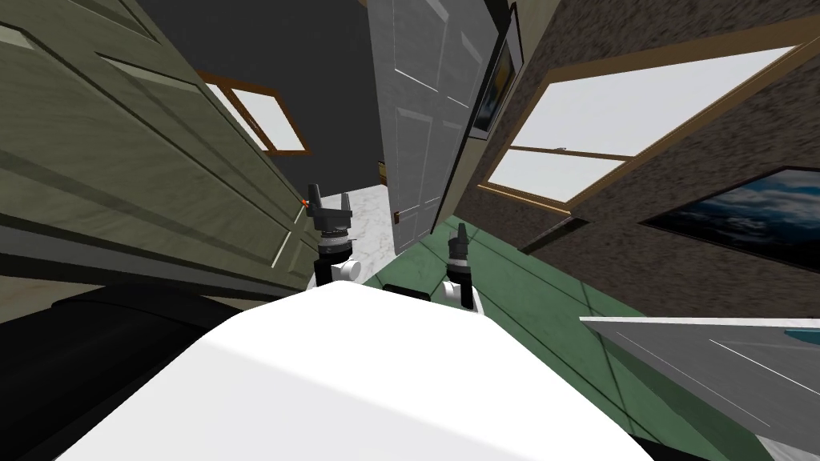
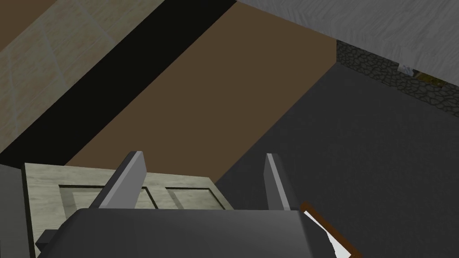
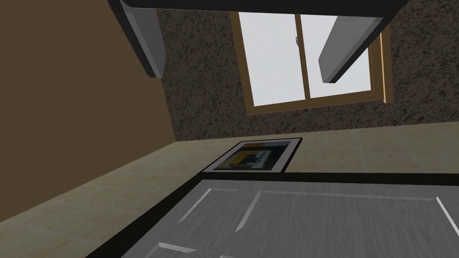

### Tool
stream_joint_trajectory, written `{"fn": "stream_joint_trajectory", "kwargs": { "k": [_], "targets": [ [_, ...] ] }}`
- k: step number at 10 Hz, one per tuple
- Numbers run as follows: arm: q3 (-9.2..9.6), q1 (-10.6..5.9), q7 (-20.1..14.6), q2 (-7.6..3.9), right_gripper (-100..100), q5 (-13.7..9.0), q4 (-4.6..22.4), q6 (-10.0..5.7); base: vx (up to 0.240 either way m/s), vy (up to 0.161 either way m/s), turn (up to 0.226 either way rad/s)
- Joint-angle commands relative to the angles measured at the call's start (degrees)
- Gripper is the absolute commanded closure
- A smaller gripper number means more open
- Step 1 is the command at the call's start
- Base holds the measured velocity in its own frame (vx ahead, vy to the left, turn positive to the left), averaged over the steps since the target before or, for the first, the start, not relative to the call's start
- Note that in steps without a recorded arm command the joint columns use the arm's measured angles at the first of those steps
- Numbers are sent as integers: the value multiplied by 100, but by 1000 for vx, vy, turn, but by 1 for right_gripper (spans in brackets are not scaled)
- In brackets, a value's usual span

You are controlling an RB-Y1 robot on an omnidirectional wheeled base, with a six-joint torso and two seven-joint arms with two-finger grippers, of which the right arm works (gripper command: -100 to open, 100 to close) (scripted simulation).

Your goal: Push the door open

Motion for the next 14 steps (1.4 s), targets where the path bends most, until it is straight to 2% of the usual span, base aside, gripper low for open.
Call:
{"fn": "stream_joint_trajectory", "kwargs": {
  "k": [1,11,12,14],
  "targets": [
    [192,-46,-42,-44,-100,-17,190,-62,104,-7,-5],
    [1351,-625,-310,-266,-100,-153,1737,-509,99,-9,-6],
    [1351,-625,-310,-266,-100,-153,1737,-509,63,-16,3],
    [1592,-746,-366,-305,-100,-182,2059,-602,62,-14,-7]
  ]
}}
